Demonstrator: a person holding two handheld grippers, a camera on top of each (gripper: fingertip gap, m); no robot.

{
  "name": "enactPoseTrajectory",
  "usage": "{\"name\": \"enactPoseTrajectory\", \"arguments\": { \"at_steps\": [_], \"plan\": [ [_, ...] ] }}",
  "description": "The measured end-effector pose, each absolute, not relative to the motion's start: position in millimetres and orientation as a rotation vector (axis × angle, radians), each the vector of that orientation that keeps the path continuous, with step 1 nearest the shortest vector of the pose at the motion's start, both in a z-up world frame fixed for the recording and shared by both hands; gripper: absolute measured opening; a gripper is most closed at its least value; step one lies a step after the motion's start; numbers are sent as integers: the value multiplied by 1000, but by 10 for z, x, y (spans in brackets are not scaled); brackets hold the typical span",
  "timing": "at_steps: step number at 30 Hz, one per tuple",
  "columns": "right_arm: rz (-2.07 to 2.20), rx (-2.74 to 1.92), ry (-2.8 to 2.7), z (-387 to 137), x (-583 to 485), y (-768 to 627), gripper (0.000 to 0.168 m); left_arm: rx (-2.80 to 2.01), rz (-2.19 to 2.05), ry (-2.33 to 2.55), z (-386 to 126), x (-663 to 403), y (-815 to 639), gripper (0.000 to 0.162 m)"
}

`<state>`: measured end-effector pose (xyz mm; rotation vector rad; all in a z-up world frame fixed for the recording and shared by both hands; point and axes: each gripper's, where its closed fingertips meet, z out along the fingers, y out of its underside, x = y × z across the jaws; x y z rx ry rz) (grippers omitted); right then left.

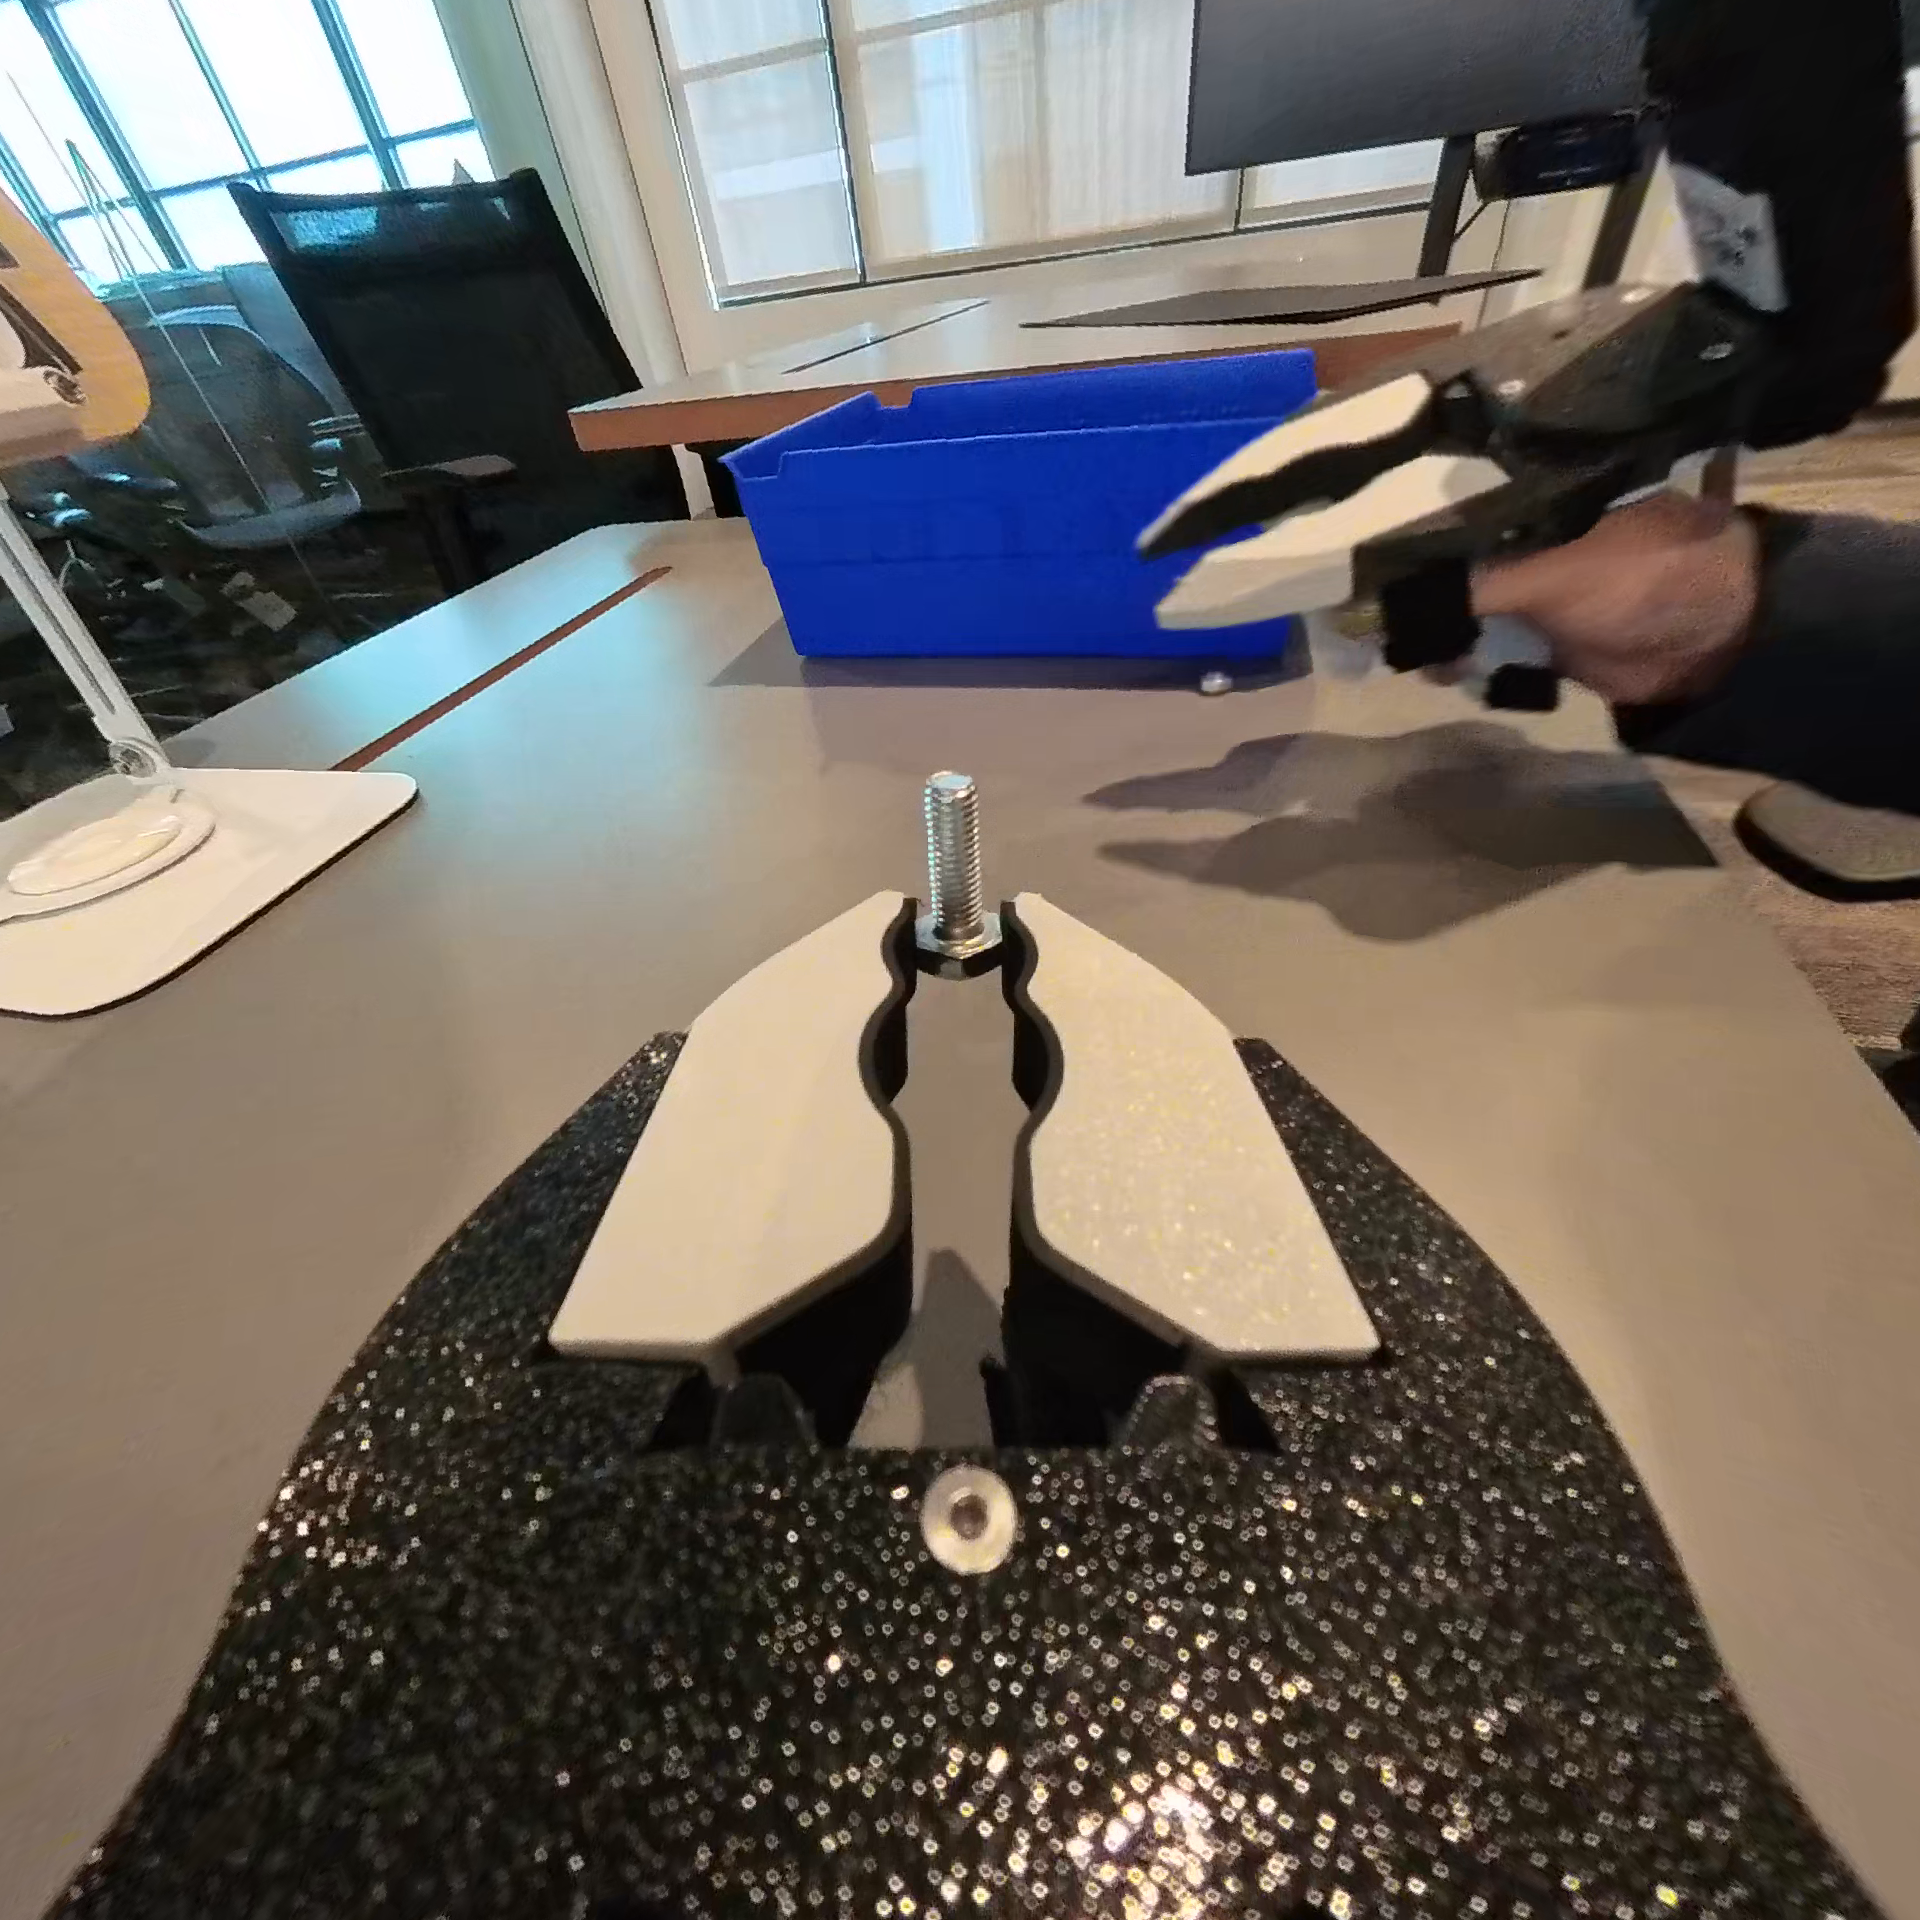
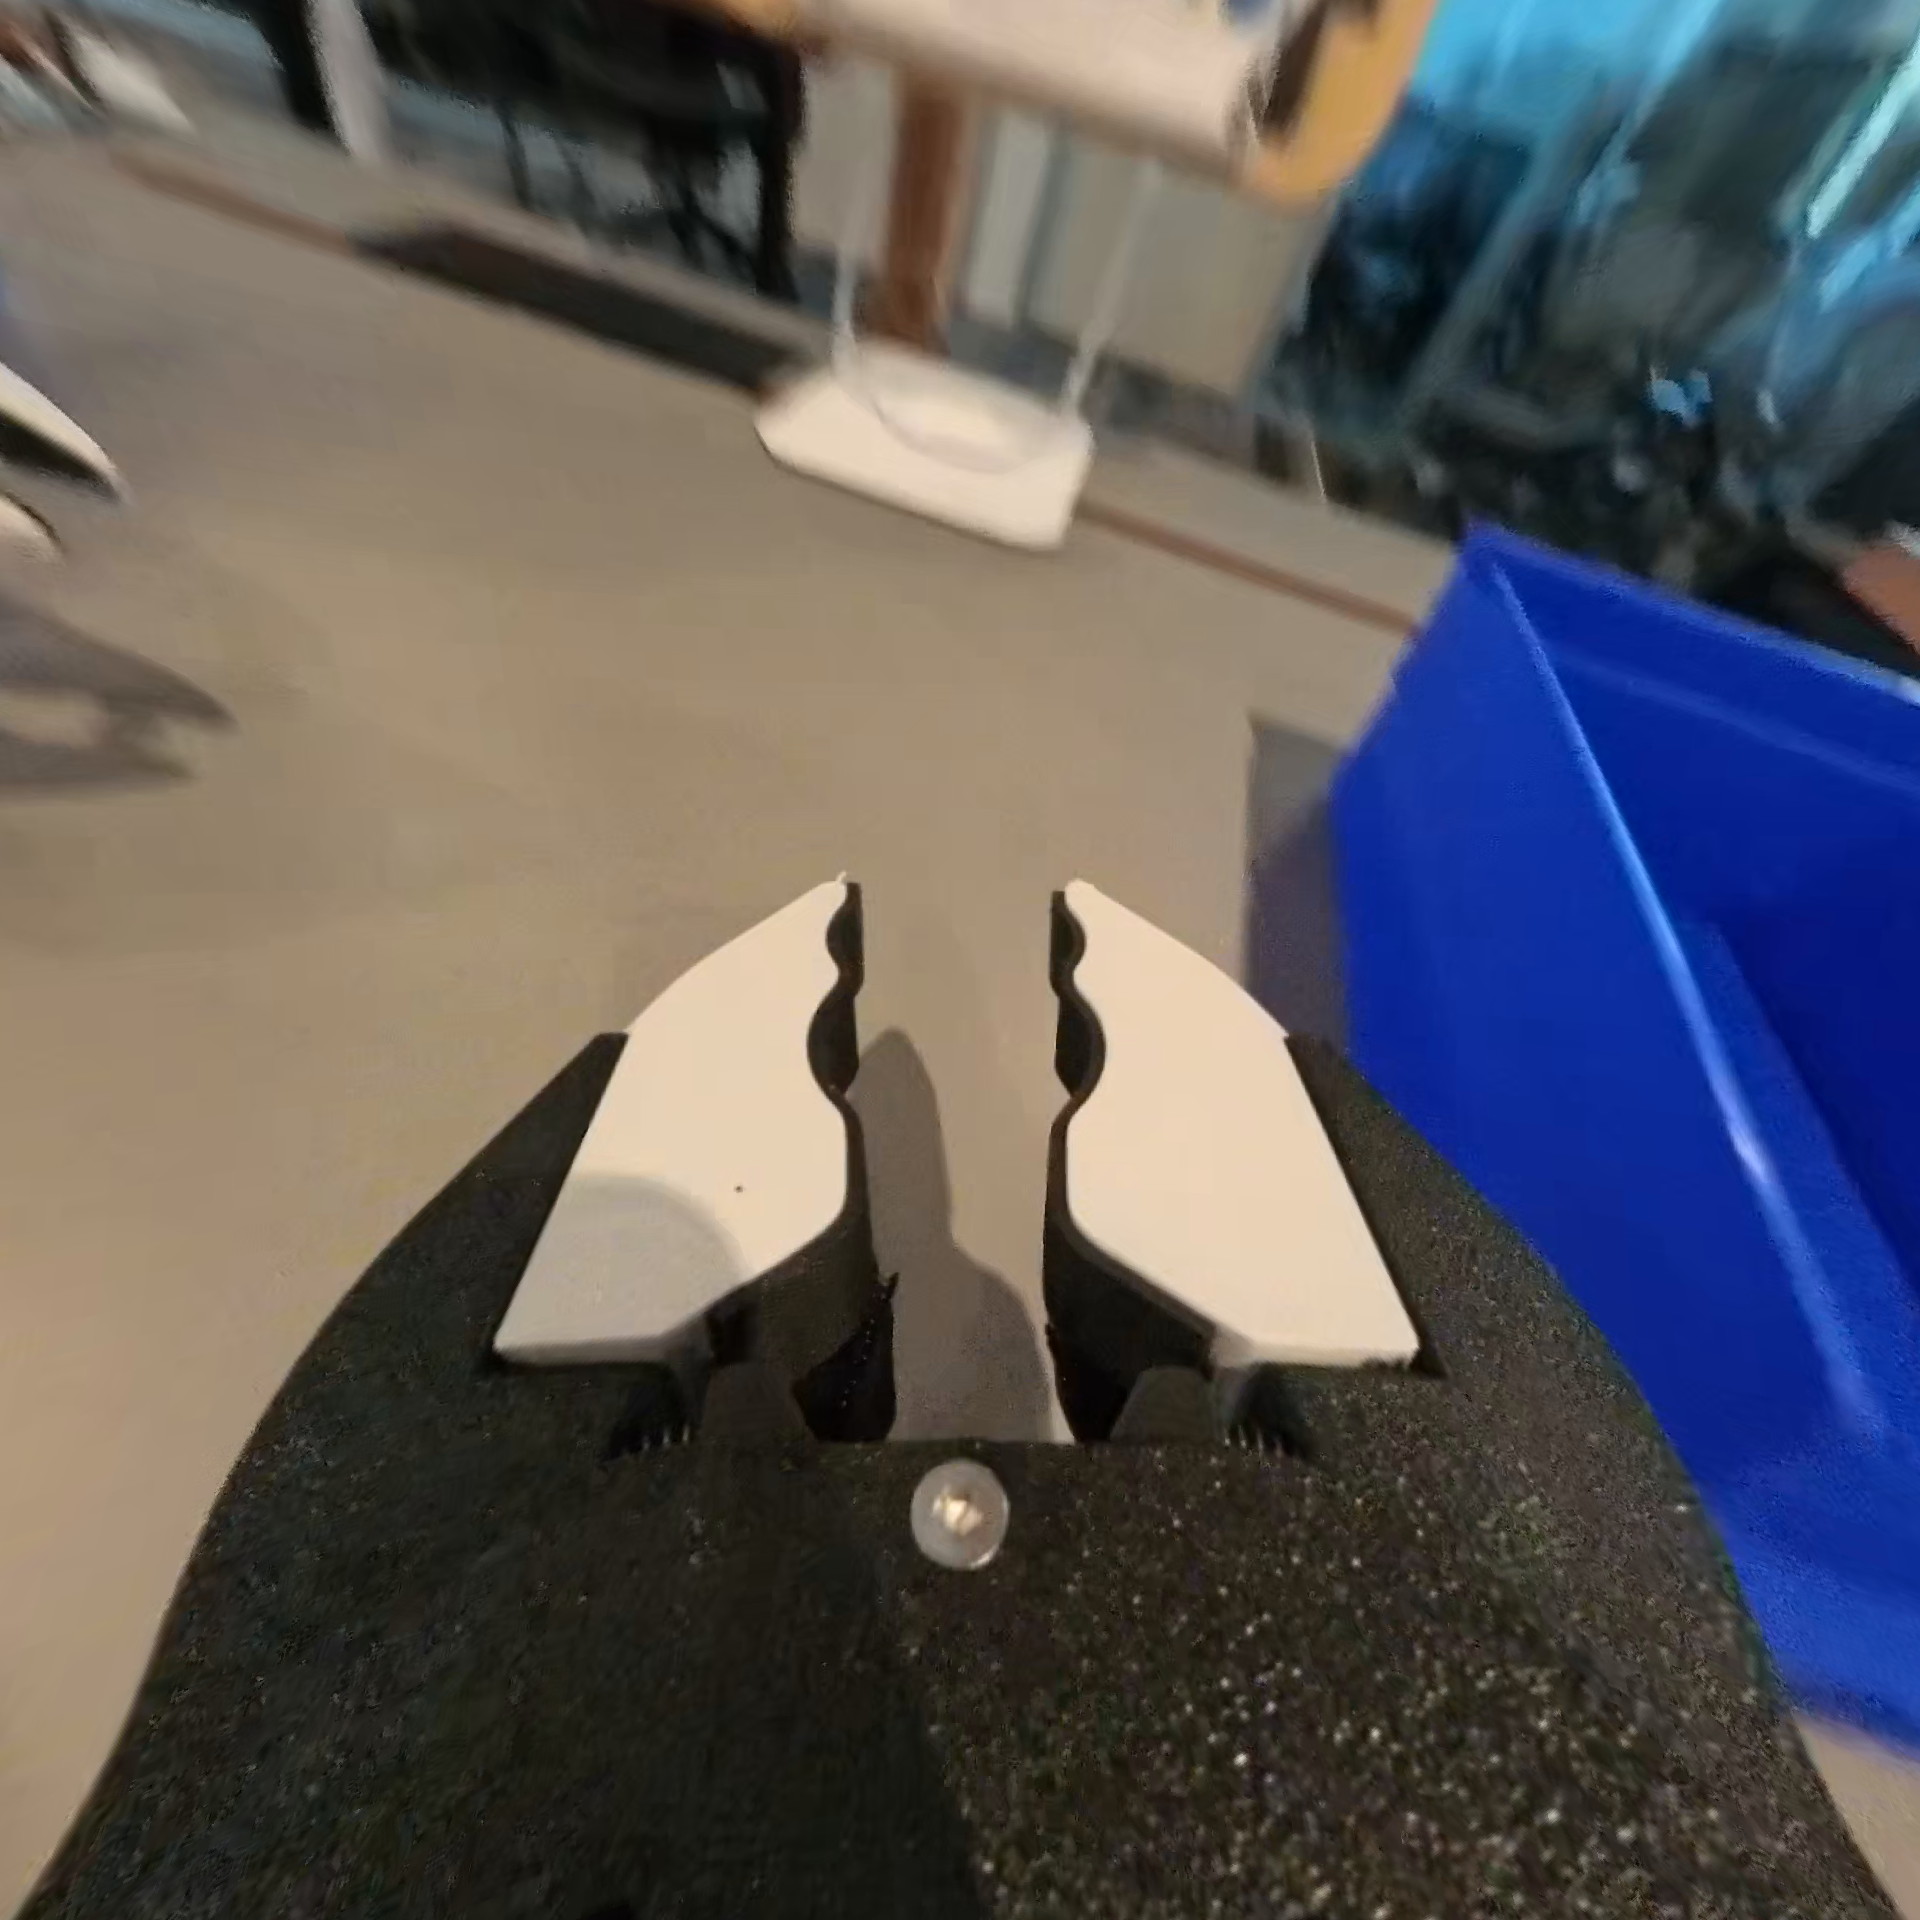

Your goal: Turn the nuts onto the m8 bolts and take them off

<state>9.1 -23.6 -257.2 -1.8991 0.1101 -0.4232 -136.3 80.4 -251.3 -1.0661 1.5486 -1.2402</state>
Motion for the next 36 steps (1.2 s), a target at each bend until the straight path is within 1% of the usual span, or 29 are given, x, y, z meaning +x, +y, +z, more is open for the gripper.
{"name": "enactPoseTrajectory", "arguments": {
  "at_steps": [4, 8, 10, 11, 12, 18, 21, 24, 25, 28, 31, 33, 36],
  "plan": [
    [-513, -2110, 286, -2845, 415, -797, 33, -1053, -1235, 1566, -2523, -1364, 777, 15],
    [-436, -2217, 422, -3049, 557, -954, 34, -1042, -1229, 1582, -2534, -1364, 749, 15],
    [-434, -2240, 450, -3096, 606, -944, 33, -1038, -1226, 1588, -2539, -1363, 741, 15],
    [-457, -2260, 454, -3123, 639, -946, 29, -1037, -1224, 1590, -2541, -1363, 739, 15],
    [-479, -2284, 456, -3153, 665, -949, 28, -1036, -1223, 1592, -2543, -1363, 737, 15],
    [-446, -2334, 560, -3281, 756, -954, 33, -1030, -1223, 1604, -2550, -1363, 720, 15],
    [-399, -2319, 608, -3302, 809, -954, 32, -1027, -1229, 1610, -2552, -1362, 710, 15],
    [-337, -2304, 622, -3317, 802, -937, 23, -1025, -1231, 1613, -2554, -1362, 704, 15],
    [-330, -2304, 610, -3318, 790, -931, 15, -1025, -1232, 1613, -2554, -1362, 703, 15],
    [-389, -2318, 560, -3301, 786, -936, 14, -1024, -1234, 1614, -2553, -1361, 700, 15],
    [-403, -2292, 462, -3158, 679, -823, 14, -1021, -1245, 1618, -2551, -1359, 686, 15],
    [-362, -2244, 299, -2963, 464, -609, 14, -1009, -1287, 1626, -2534, -1367, 647, 15],
    [-198, -2135, -48, -2592, -145, -186, 14, -989, -1353, 1639, -2509, -1384, 590, 15]
  ]
}}
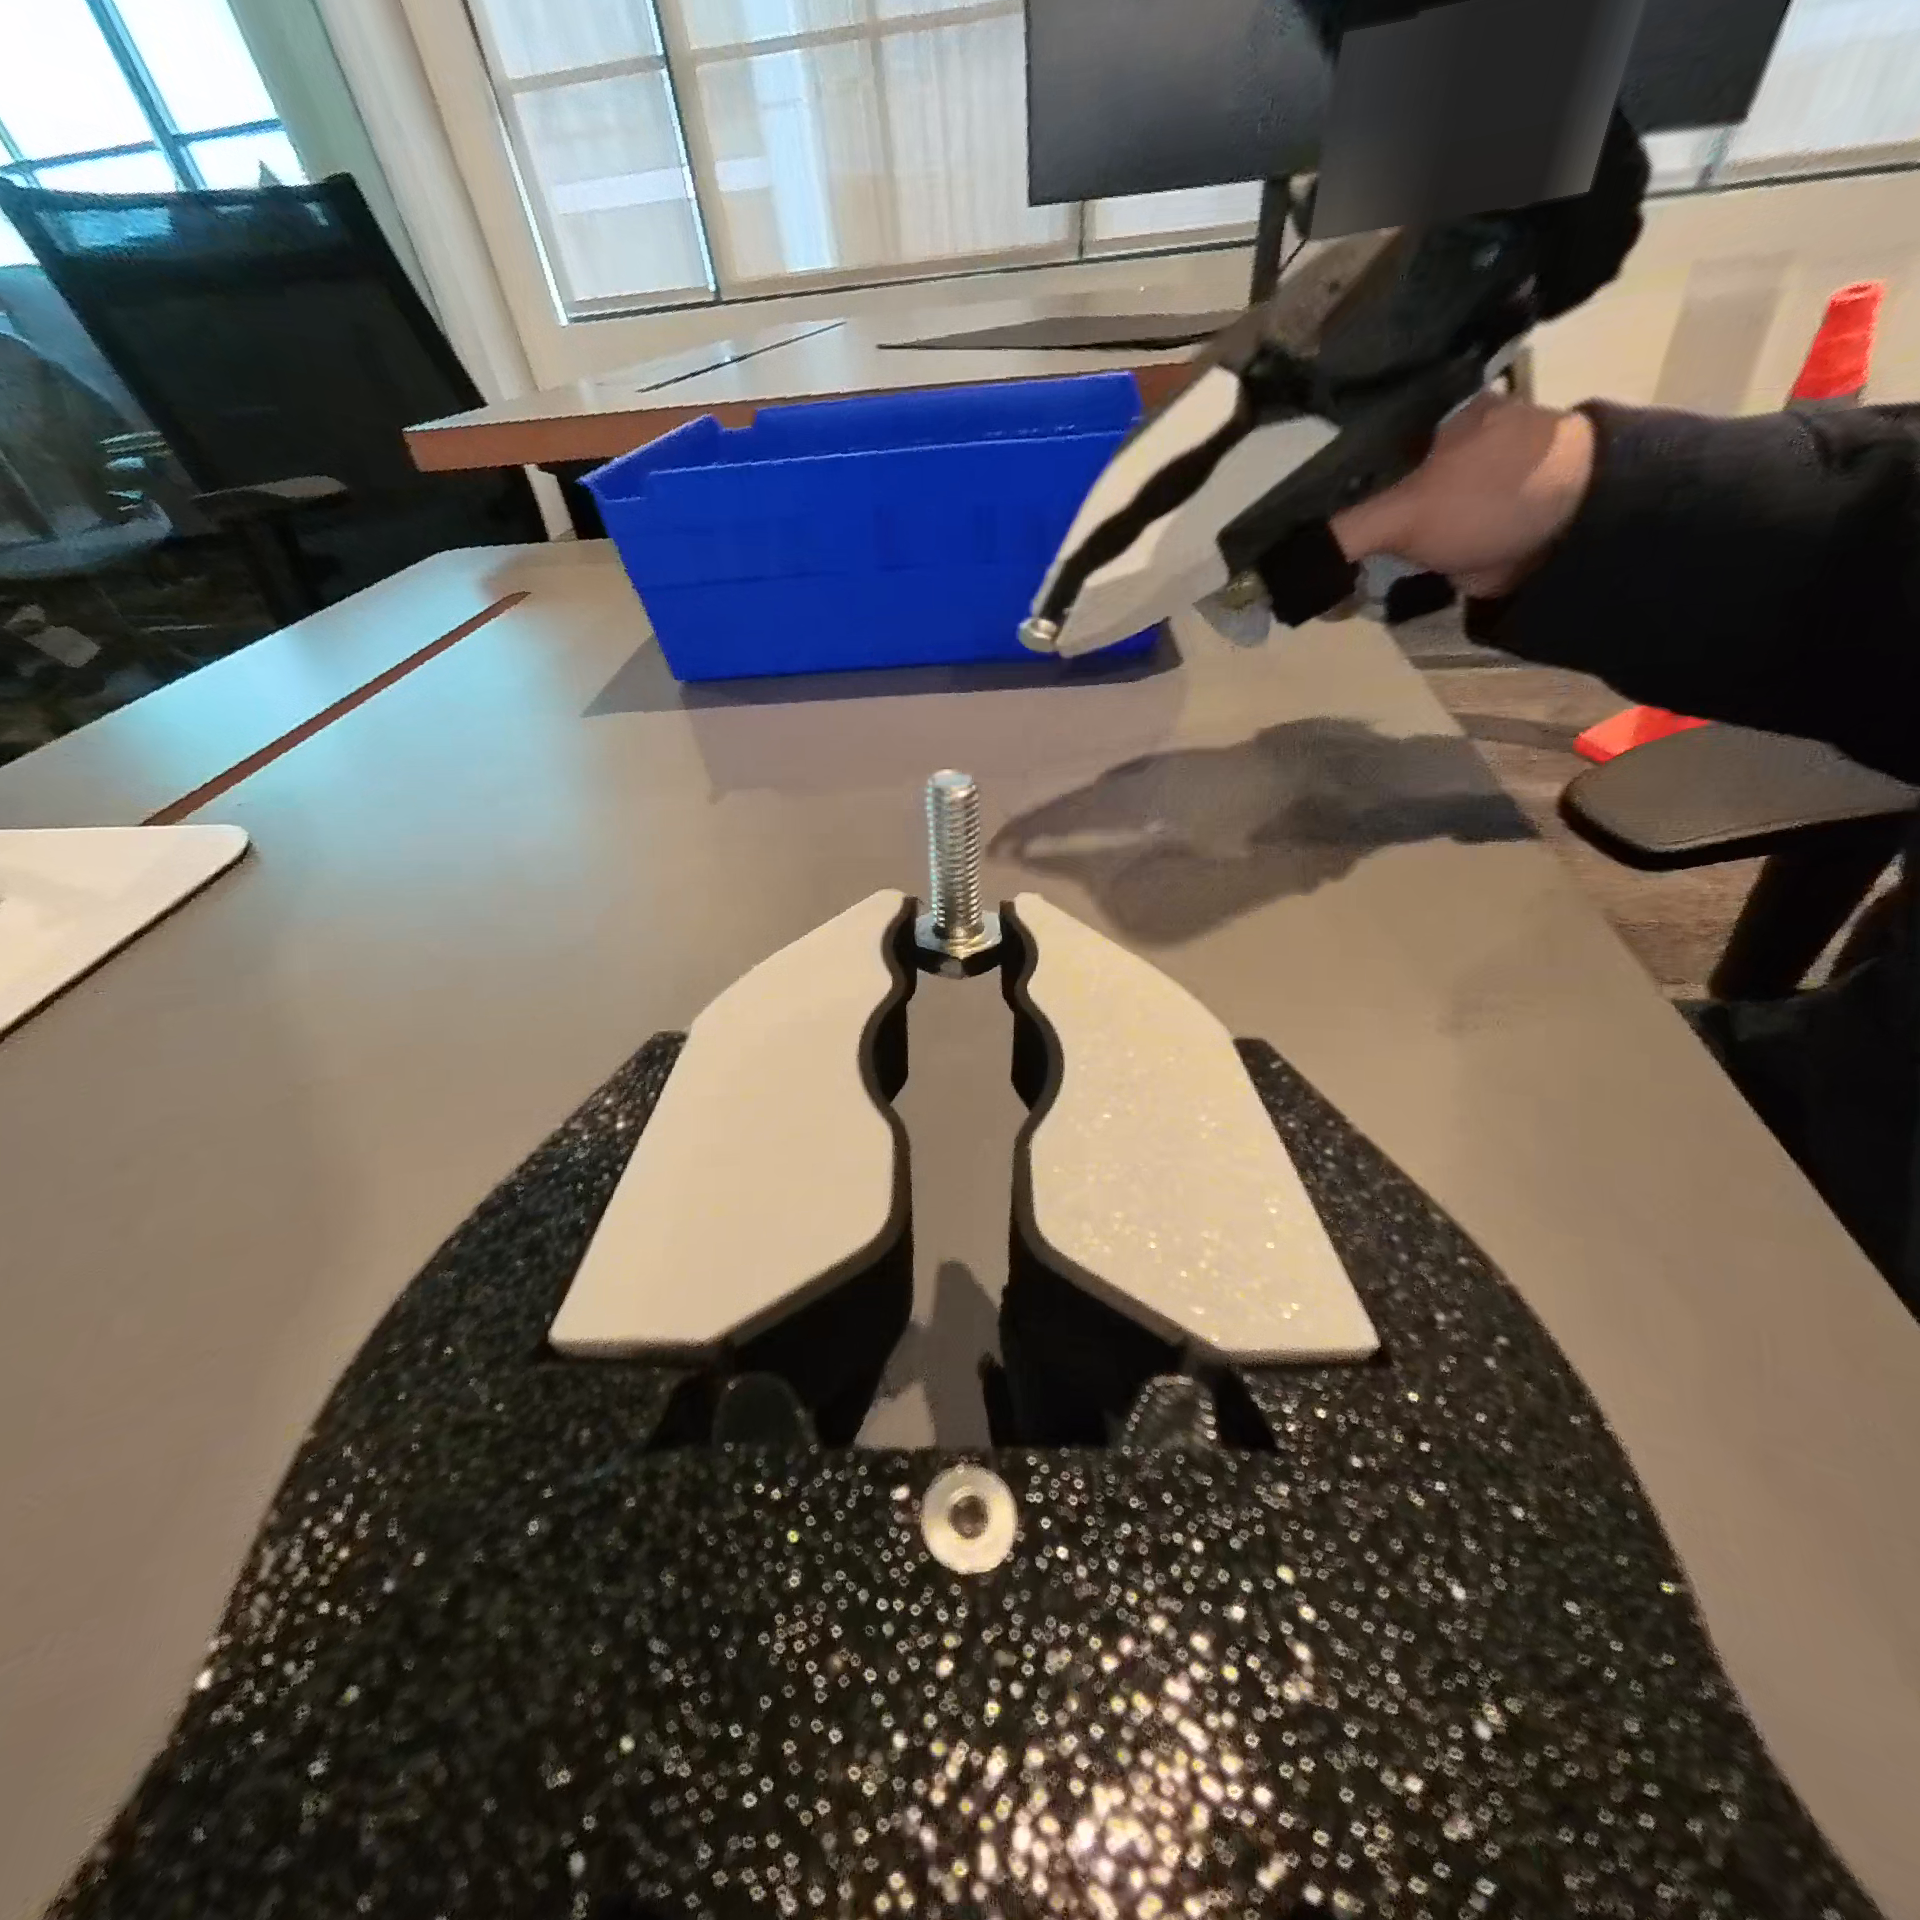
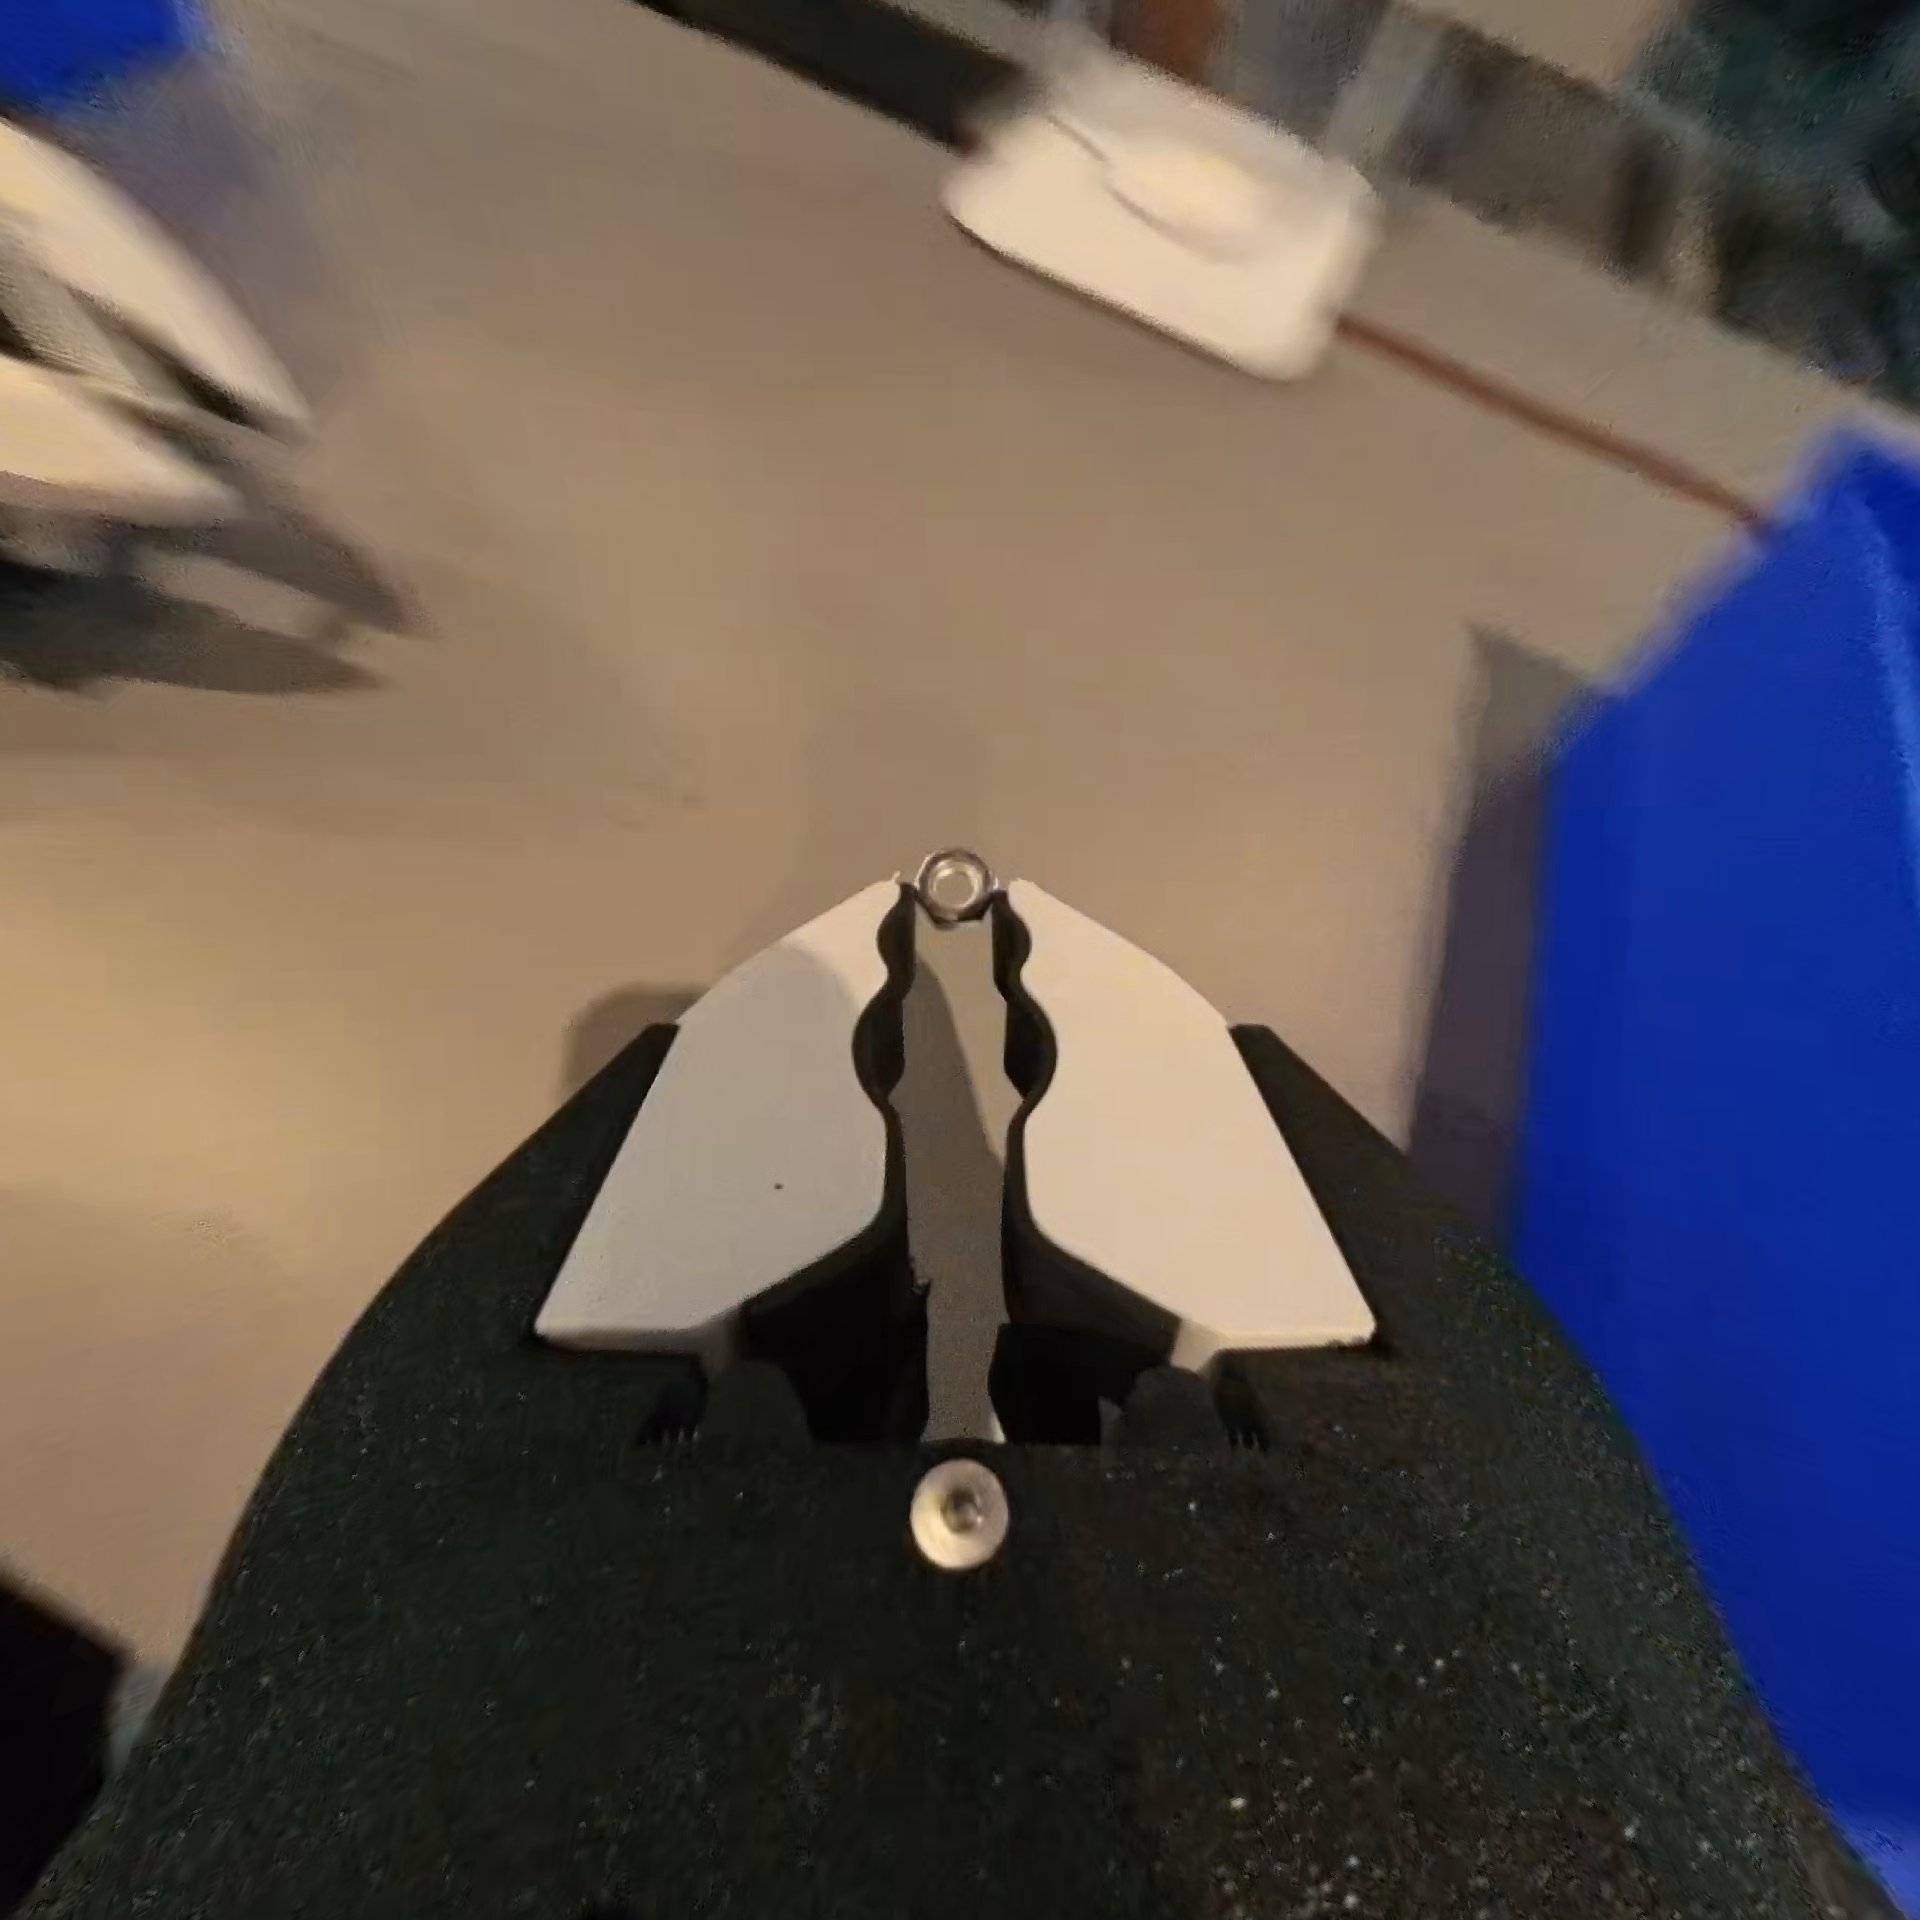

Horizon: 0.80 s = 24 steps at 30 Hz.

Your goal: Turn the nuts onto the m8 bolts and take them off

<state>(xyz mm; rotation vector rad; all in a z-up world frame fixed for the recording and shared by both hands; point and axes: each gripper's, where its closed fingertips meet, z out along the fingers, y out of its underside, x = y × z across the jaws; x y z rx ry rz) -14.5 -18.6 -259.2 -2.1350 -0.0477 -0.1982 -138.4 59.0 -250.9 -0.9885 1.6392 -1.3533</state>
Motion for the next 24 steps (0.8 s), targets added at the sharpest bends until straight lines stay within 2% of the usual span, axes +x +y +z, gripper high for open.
{"name": "enactPoseTrajectory", "arguments": {
  "at_steps": [4, 7, 24],
  "plan": [
    [93, -1994, -429, -2182, -1052, 183, 14, -957, -1387, 1685, -2521, -1404, 514, 15],
    [66, -1998, -559, -2093, -1286, 350, 14, -929, -1387, 1721, -2540, -1416, 460, 15],
    [125, -2128, -743, -2251, -1578, 483, 14, -905, -1379, 1762, -2572, -1421, 403, 15]
  ]
}}
